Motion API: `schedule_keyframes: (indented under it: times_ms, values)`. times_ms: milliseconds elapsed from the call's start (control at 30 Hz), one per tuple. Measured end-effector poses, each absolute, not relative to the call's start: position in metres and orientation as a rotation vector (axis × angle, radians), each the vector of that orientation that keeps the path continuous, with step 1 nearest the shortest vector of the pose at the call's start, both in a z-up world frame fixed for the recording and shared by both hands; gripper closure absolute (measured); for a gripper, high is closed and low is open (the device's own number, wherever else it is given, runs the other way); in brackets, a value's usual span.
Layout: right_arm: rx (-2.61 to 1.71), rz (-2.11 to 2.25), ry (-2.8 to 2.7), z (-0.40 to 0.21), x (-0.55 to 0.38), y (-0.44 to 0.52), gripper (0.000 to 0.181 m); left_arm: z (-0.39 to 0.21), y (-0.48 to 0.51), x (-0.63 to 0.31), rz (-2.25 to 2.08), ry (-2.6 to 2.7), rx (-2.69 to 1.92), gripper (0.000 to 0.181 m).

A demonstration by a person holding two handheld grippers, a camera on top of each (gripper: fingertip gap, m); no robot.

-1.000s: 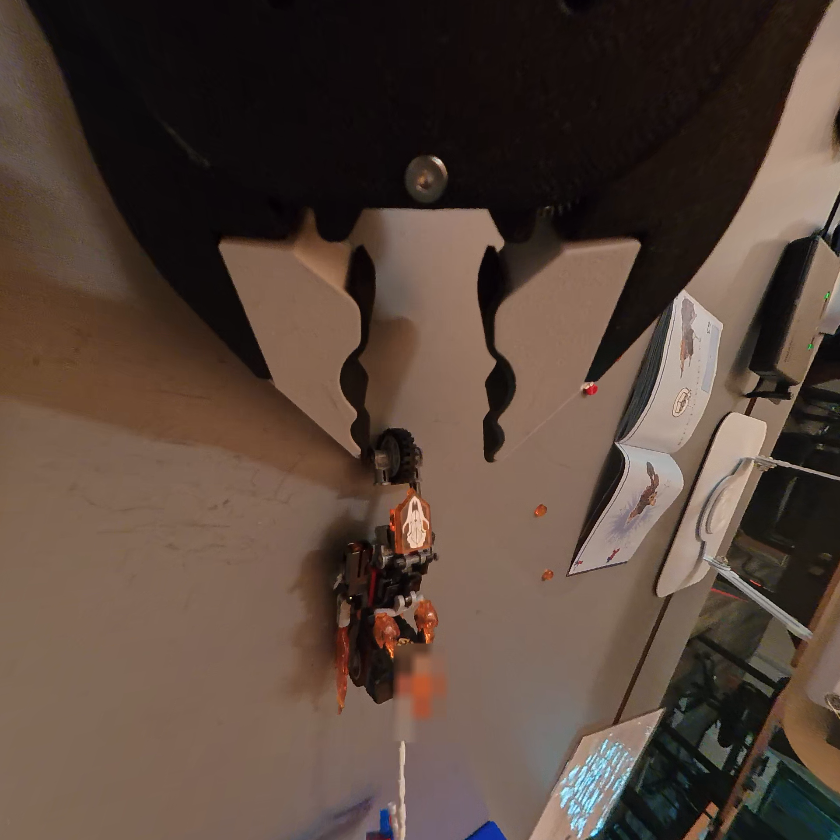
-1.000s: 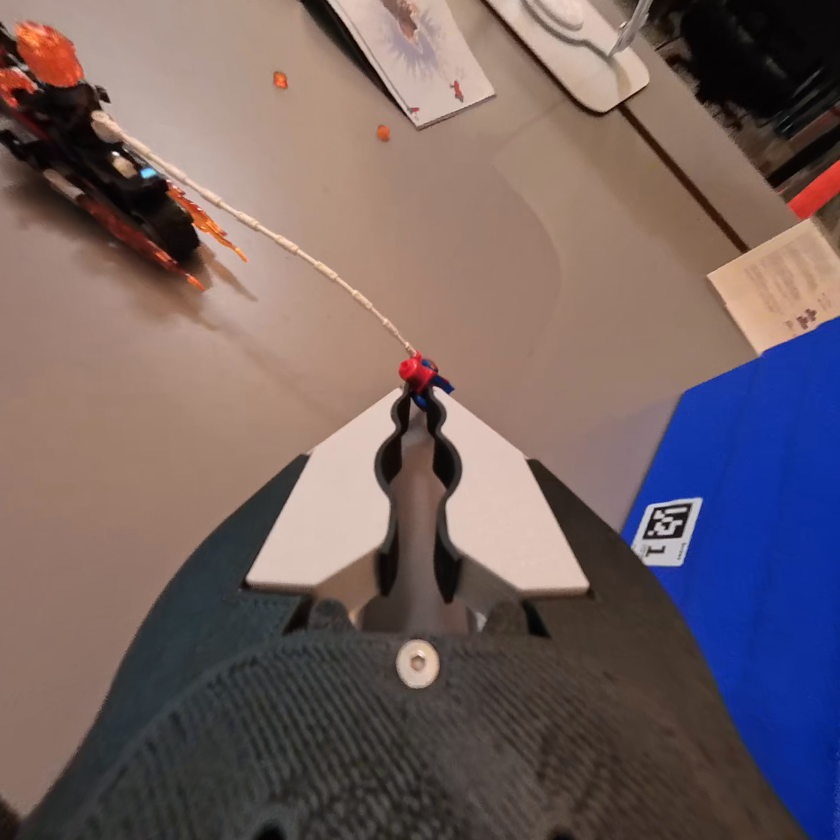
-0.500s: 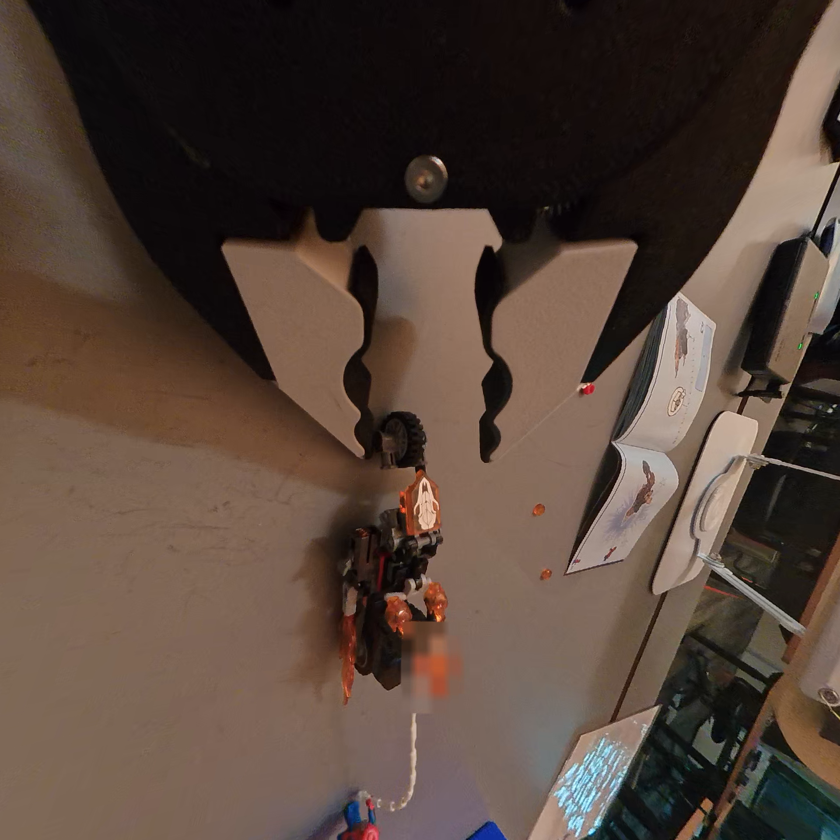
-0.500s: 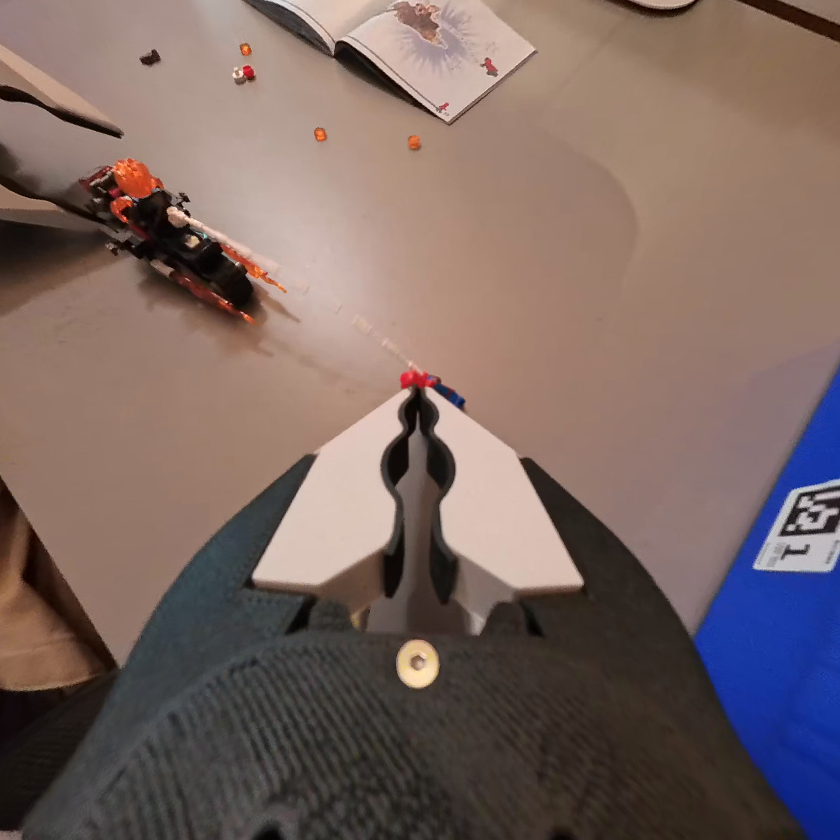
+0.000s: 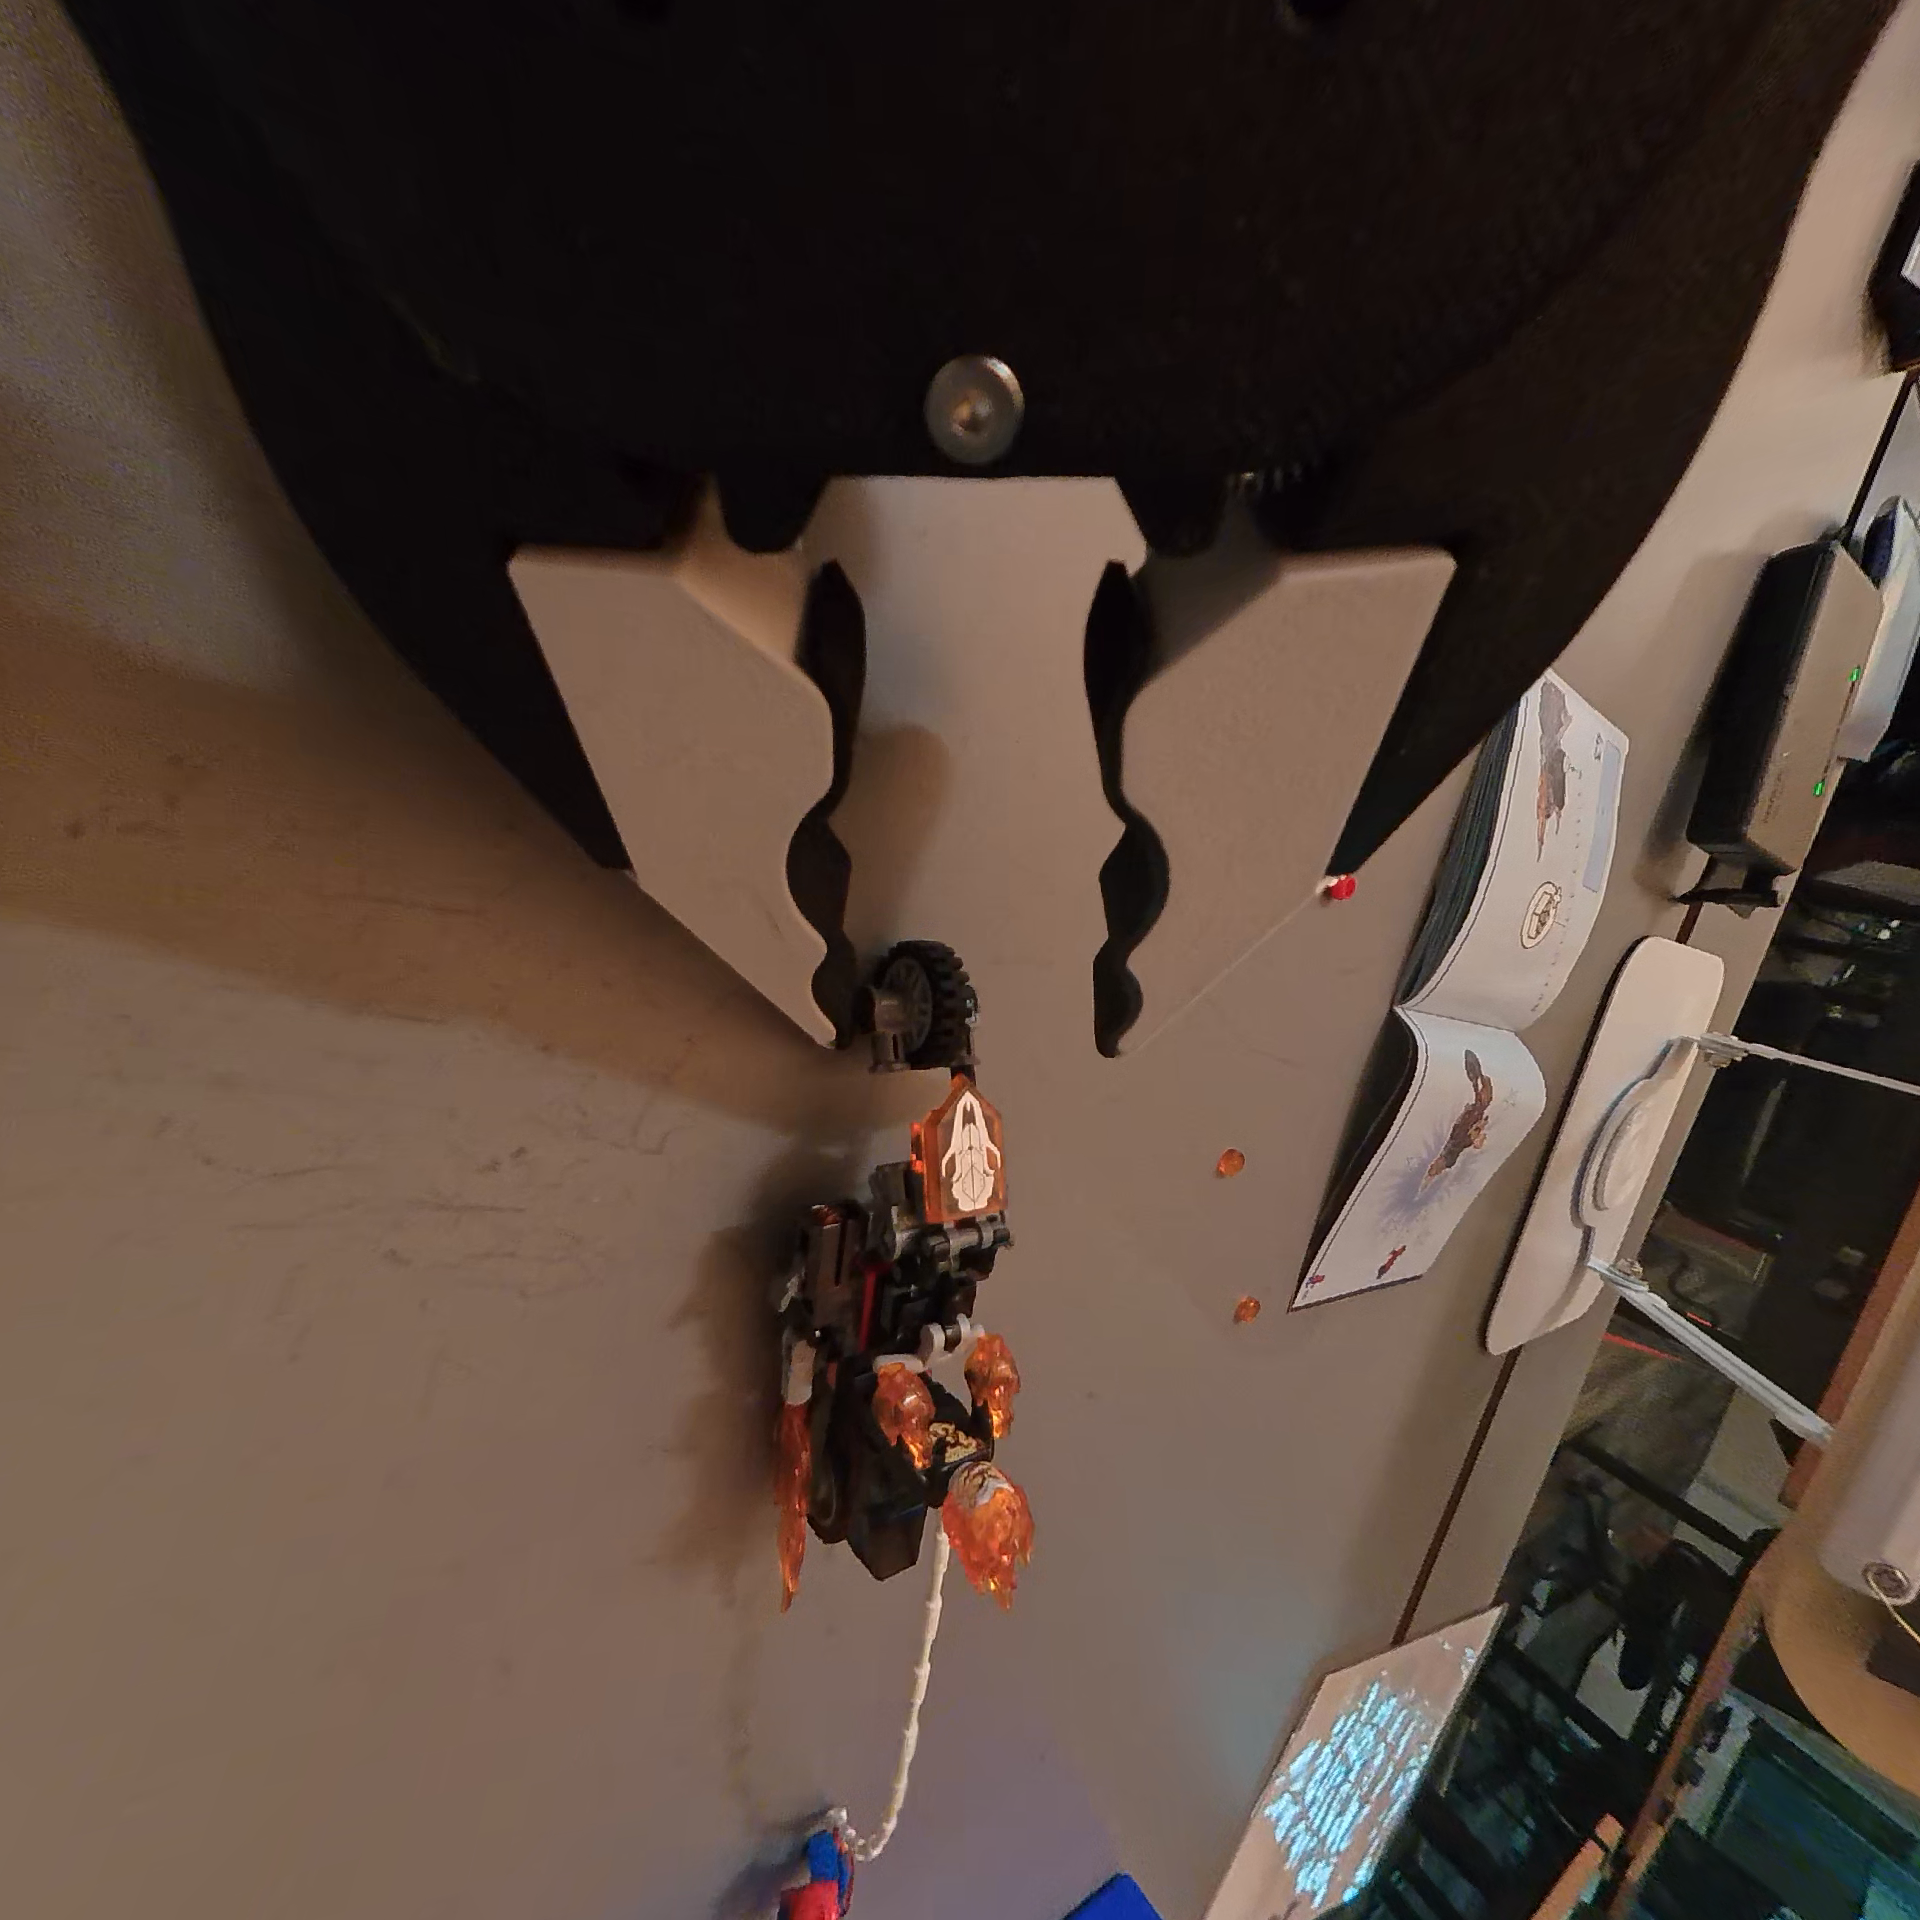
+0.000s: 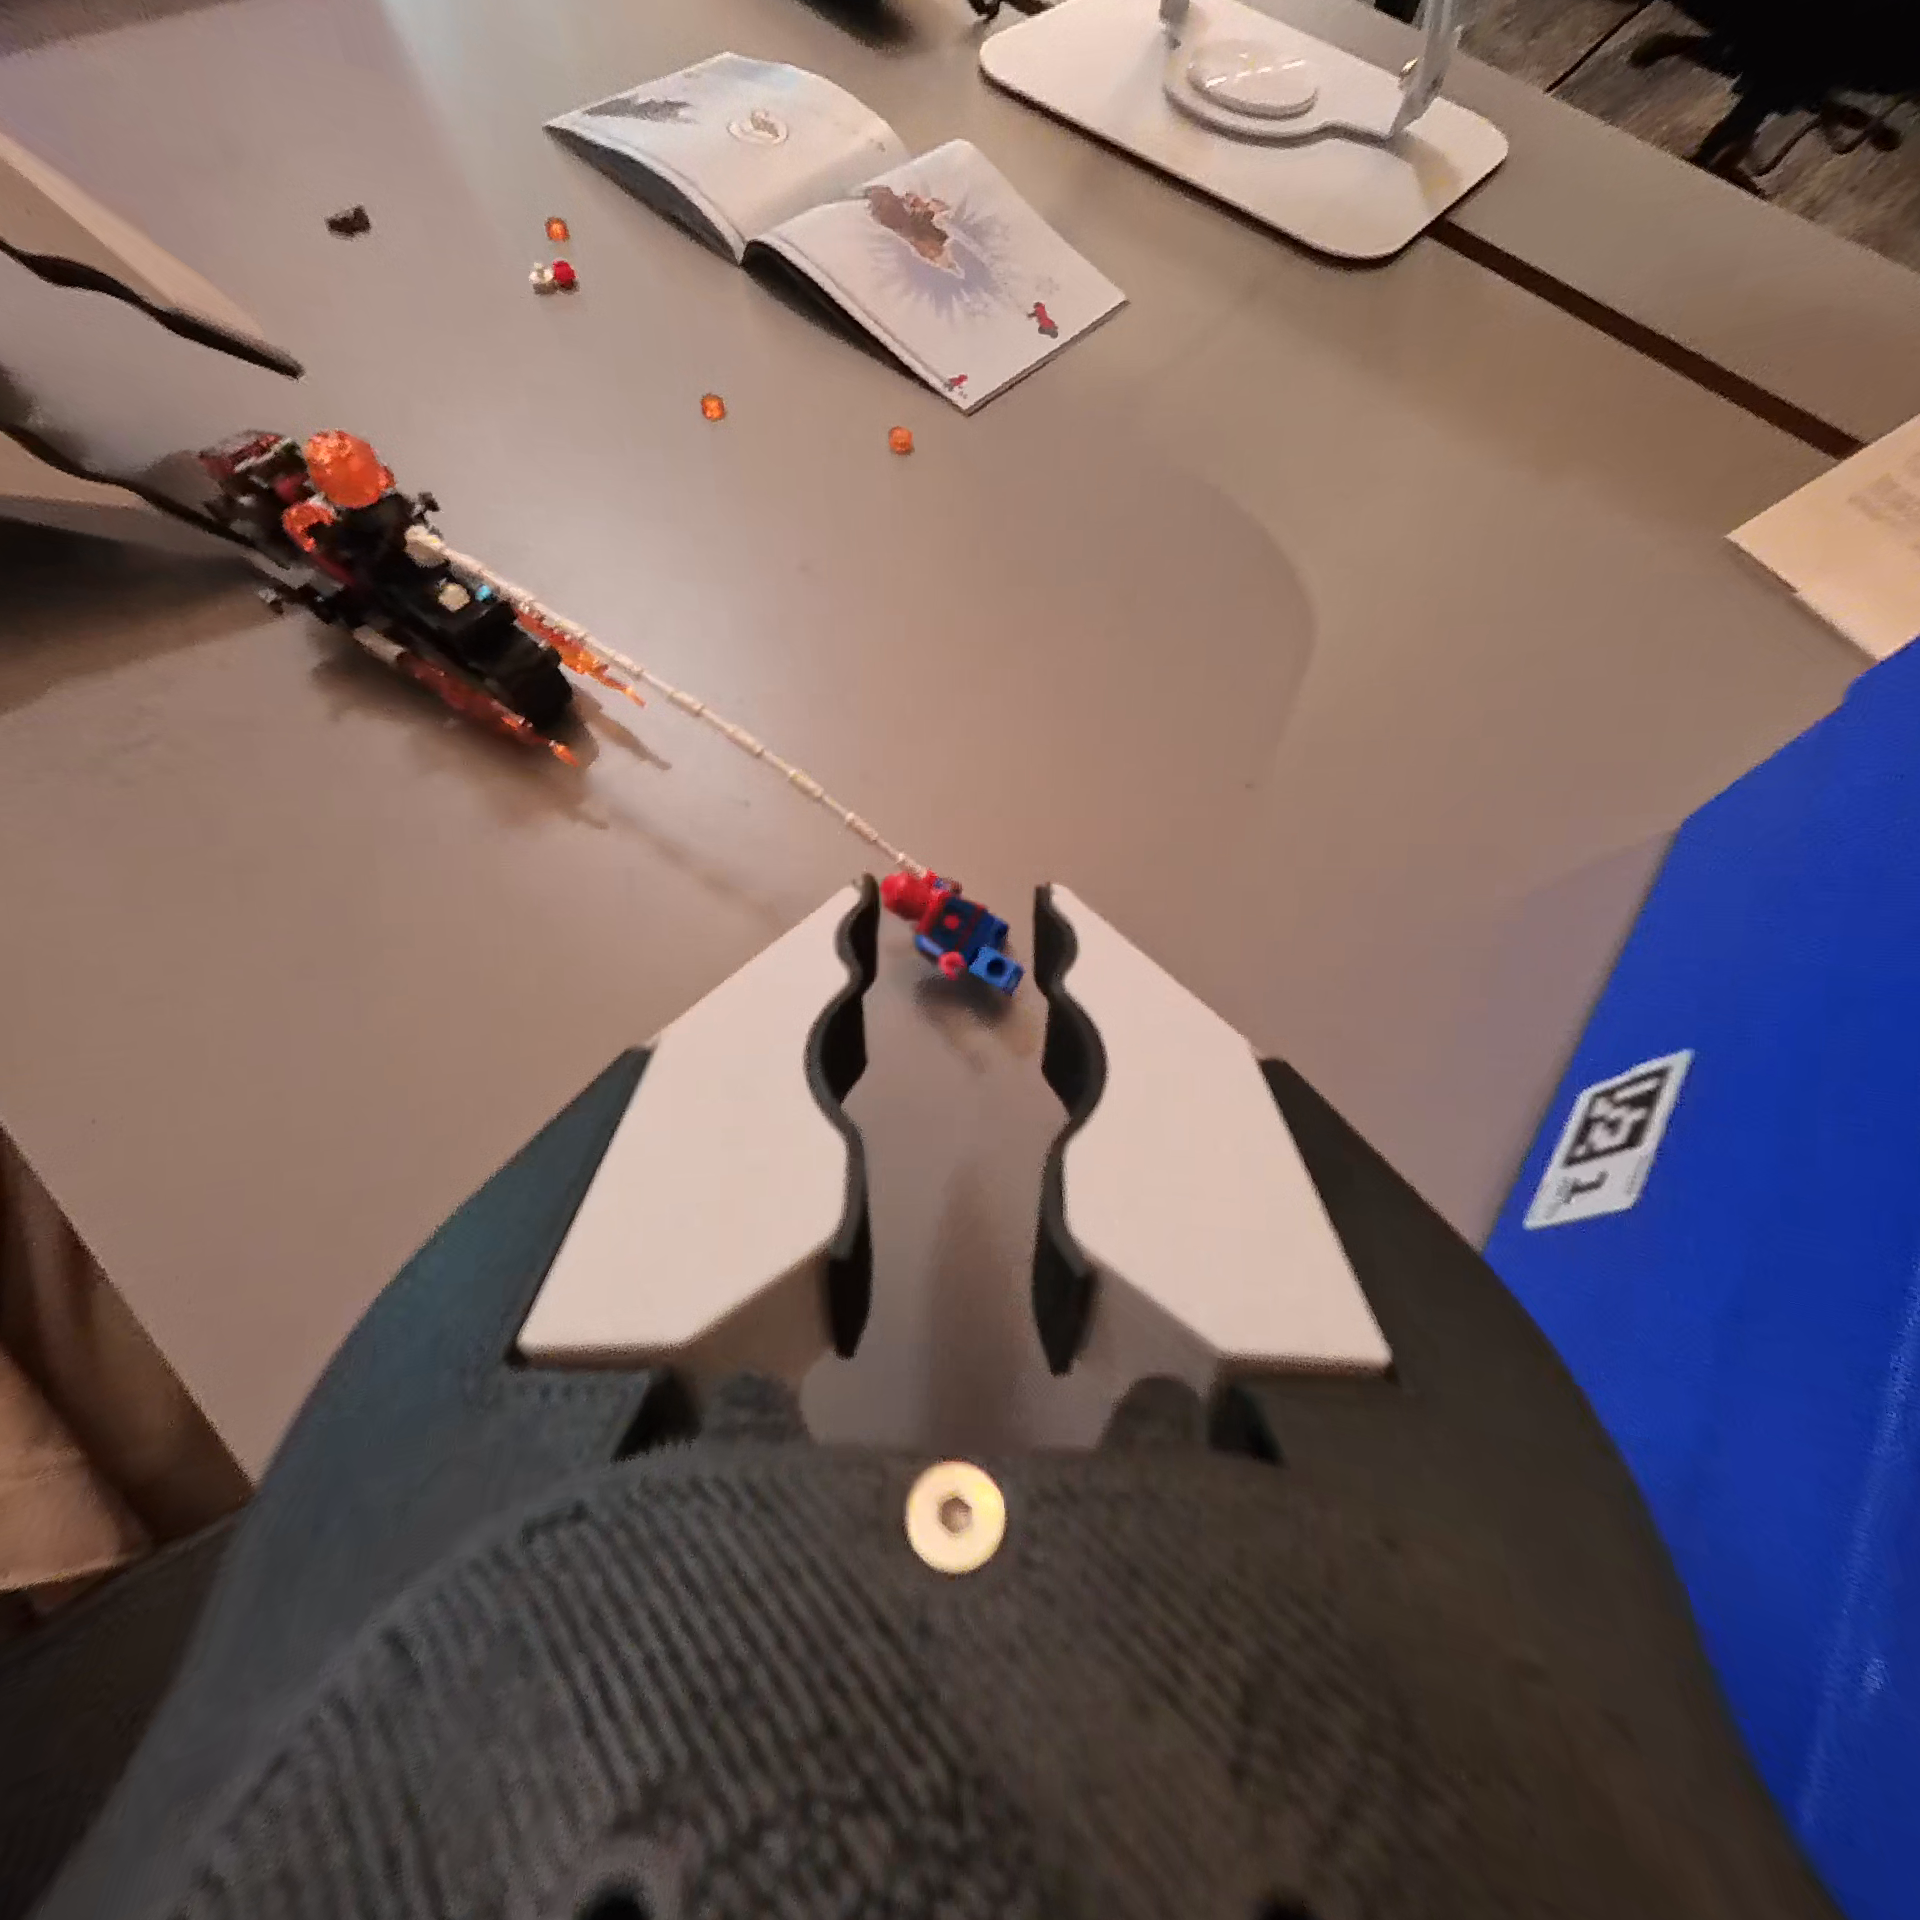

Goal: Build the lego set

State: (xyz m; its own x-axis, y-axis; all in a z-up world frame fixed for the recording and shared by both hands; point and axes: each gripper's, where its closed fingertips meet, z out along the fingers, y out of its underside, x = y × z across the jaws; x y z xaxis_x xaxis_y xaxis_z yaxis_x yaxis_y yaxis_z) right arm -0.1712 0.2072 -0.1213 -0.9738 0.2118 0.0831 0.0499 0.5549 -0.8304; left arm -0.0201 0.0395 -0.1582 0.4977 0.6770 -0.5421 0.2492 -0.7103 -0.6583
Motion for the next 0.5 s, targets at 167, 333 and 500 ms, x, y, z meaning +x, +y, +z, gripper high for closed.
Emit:
schedule_keyframes:
  times_ms: [167, 333, 500]
  values:
    - [-0.161, 1.181, -2.719, -0.147, -0.165, 0.213, 0.141, -0.158, 0.040, -0.020, 1.131, -0.758, -2.242, 0.136]
    - [-0.086, 1.031, -2.651, -0.163, -0.175, 0.205, 0.144, -0.158, 0.040, -0.020, 1.132, -0.756, -2.242, 0.137]
    - [-0.013, 0.977, -2.550, -0.163, -0.182, 0.195, 0.148, -0.158, 0.040, -0.020, 1.132, -0.755, -2.243, 0.137]
